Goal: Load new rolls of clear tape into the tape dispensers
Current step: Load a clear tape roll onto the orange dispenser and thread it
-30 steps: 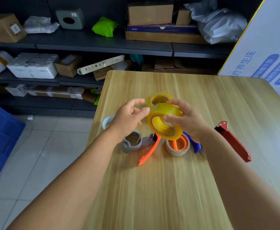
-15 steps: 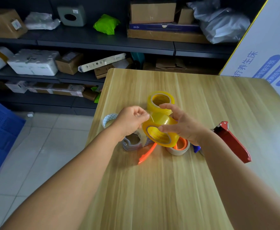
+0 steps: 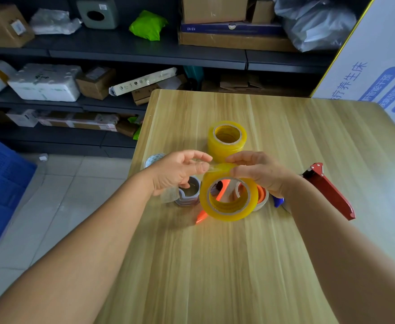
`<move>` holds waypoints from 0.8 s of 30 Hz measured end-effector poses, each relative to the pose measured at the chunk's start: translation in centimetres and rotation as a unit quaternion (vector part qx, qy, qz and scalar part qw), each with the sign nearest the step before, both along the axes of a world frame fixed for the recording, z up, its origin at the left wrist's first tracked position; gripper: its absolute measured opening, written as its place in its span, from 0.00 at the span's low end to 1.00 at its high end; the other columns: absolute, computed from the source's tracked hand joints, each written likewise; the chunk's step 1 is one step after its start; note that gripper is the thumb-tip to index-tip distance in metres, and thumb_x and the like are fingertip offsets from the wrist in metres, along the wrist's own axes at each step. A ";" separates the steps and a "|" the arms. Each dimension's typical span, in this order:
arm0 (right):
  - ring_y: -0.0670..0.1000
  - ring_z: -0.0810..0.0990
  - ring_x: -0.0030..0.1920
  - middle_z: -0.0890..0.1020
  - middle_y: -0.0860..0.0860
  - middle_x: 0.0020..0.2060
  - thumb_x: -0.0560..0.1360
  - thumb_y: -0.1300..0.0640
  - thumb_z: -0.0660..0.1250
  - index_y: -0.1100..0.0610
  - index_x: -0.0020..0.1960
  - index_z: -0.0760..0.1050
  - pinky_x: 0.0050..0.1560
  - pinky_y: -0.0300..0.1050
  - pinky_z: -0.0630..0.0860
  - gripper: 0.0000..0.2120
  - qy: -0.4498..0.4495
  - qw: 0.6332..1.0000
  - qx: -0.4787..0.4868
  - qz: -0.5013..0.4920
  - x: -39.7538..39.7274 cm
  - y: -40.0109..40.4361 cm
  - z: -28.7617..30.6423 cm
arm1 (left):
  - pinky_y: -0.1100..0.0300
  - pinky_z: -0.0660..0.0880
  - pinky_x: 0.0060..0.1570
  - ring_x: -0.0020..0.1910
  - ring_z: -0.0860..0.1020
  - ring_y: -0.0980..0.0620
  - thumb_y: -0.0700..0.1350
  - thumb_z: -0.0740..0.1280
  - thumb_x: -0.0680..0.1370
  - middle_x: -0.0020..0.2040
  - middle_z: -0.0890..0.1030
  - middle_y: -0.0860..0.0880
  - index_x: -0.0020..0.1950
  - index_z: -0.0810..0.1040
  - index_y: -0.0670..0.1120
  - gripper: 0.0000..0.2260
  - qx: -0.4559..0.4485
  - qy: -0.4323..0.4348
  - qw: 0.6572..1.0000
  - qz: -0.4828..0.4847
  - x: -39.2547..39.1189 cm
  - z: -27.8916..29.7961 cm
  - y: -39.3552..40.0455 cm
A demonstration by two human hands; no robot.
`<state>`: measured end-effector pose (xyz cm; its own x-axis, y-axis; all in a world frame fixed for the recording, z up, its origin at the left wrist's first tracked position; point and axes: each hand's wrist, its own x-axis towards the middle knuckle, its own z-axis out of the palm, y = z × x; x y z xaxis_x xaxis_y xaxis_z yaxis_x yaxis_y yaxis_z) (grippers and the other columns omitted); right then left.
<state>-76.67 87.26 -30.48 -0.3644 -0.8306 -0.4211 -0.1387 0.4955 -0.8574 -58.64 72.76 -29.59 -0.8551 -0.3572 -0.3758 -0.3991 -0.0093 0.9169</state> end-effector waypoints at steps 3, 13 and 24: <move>0.50 0.84 0.49 0.86 0.50 0.46 0.62 0.52 0.75 0.50 0.53 0.79 0.59 0.49 0.77 0.20 -0.011 0.999 -0.022 -0.022 0.1 -0.1 -0.1 | 0.60 0.72 0.40 0.28 0.59 0.54 0.56 0.65 0.73 0.57 0.81 0.47 0.61 0.76 0.54 0.18 0.042 0.014 0.999 -0.010 0.8 -0.5 0.2; 0.50 0.82 0.44 0.84 0.50 0.41 0.71 0.63 0.72 0.55 0.50 0.78 0.54 0.47 0.77 0.09 -0.039 0.995 -0.055 -0.069 1.1 -0.9 -0.9 | 0.63 0.75 0.37 0.47 0.76 0.54 0.44 0.74 0.72 0.55 0.78 0.46 0.65 0.71 0.59 0.25 -0.021 0.002 0.998 0.065 2.1 -2.5 0.4; 0.48 0.84 0.43 0.86 0.49 0.40 0.70 0.57 0.74 0.53 0.50 0.81 0.51 0.47 0.79 0.09 -0.016 0.995 -0.054 -0.086 1.8 -1.5 -2.2 | 0.64 0.73 0.36 0.34 0.73 0.58 0.42 0.70 0.75 0.40 0.80 0.52 0.41 0.80 0.51 0.05 -0.150 0.046 0.970 0.187 3.1 -3.7 0.5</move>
